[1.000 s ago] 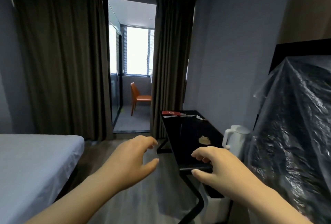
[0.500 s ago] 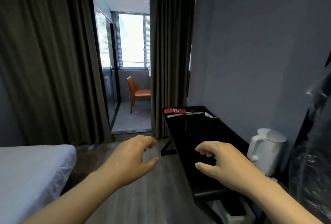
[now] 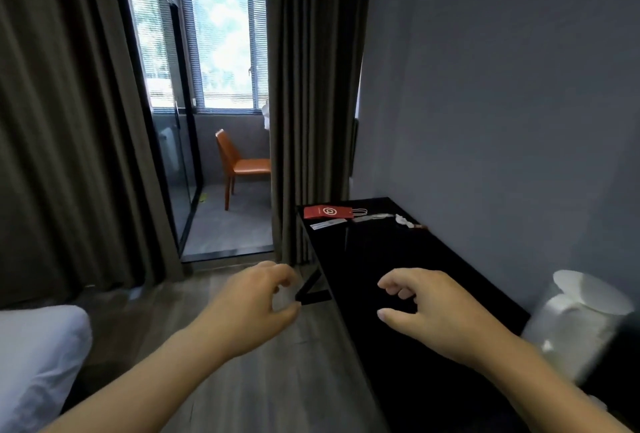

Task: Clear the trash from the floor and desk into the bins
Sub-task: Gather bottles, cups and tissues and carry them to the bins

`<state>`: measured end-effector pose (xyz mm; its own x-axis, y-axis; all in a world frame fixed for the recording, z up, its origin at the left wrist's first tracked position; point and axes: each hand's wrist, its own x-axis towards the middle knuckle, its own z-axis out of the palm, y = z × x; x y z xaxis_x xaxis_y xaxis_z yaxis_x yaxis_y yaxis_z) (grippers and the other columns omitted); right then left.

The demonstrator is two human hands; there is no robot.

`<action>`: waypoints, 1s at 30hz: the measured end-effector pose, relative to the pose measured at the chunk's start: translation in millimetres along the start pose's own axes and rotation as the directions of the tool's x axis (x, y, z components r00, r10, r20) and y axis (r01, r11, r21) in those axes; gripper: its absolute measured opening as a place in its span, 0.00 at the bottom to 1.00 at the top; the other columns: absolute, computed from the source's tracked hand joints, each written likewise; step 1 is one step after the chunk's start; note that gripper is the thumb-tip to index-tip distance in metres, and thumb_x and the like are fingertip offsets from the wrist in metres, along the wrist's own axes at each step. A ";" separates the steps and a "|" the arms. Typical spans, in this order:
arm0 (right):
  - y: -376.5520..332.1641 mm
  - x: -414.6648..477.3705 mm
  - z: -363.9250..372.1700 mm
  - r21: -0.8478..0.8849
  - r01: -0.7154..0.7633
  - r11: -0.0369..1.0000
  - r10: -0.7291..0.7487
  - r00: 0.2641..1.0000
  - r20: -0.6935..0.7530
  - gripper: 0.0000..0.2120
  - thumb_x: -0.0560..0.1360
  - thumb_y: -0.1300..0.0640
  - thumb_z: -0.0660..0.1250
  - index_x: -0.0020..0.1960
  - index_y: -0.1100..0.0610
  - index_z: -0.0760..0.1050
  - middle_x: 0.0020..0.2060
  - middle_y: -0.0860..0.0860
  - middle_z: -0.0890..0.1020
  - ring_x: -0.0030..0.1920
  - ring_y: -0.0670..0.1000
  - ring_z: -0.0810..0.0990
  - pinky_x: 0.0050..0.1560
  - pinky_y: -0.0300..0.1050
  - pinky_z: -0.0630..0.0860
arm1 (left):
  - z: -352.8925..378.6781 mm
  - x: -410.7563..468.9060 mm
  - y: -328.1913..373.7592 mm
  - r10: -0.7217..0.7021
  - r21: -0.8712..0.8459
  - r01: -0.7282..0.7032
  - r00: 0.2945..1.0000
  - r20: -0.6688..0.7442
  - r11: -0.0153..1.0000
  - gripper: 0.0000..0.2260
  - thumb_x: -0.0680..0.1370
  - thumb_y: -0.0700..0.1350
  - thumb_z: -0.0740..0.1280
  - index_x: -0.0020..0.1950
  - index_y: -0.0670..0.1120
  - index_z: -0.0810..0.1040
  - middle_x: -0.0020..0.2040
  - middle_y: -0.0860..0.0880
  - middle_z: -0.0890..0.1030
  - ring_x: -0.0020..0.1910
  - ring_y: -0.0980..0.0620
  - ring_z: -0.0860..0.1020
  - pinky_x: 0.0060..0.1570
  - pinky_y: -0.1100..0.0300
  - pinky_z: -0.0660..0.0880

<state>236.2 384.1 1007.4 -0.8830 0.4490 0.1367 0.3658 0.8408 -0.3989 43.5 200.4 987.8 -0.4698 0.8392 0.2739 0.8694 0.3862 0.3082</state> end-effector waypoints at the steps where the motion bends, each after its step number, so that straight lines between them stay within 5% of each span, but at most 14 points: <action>1: -0.4 18.2 3.7 -0.002 -0.015 1.000 0.015 1.000 -0.004 0.19 0.73 0.42 0.68 0.63 0.41 0.72 0.55 0.37 0.76 0.56 0.37 0.74 0.58 0.37 0.74 | 1.4 15.8 -13.8 0.008 -0.008 -0.008 1.000 0.004 1.000 0.15 0.74 0.57 0.66 0.60 0.57 0.75 0.54 0.60 0.76 0.51 0.62 0.75 0.52 0.65 0.75; 13: 15.1 192.2 52.2 0.006 -0.221 0.975 0.221 0.975 0.021 0.20 0.72 0.41 0.68 0.62 0.41 0.73 0.53 0.36 0.77 0.54 0.36 0.74 0.55 0.36 0.74 | 32.3 191.6 -145.5 0.116 -0.079 -0.107 0.986 0.120 0.991 0.13 0.74 0.55 0.66 0.58 0.55 0.75 0.53 0.58 0.76 0.51 0.60 0.76 0.48 0.68 0.72; 30: 150.2 434.8 94.5 0.146 -0.350 0.925 0.346 0.937 0.053 0.19 0.71 0.43 0.69 0.62 0.42 0.74 0.53 0.38 0.76 0.53 0.36 0.74 0.53 0.35 0.74 | 138.4 459.0 -245.6 0.089 -0.059 -0.076 0.959 0.268 0.995 0.15 0.74 0.56 0.67 0.58 0.54 0.75 0.53 0.57 0.76 0.51 0.57 0.77 0.50 0.62 0.75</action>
<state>-120.6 677.1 921.3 -0.7164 0.6953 -0.0580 0.6045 0.5771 -0.5492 -364.6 543.7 911.8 -0.3327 0.9419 0.0464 0.8919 0.2983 0.3399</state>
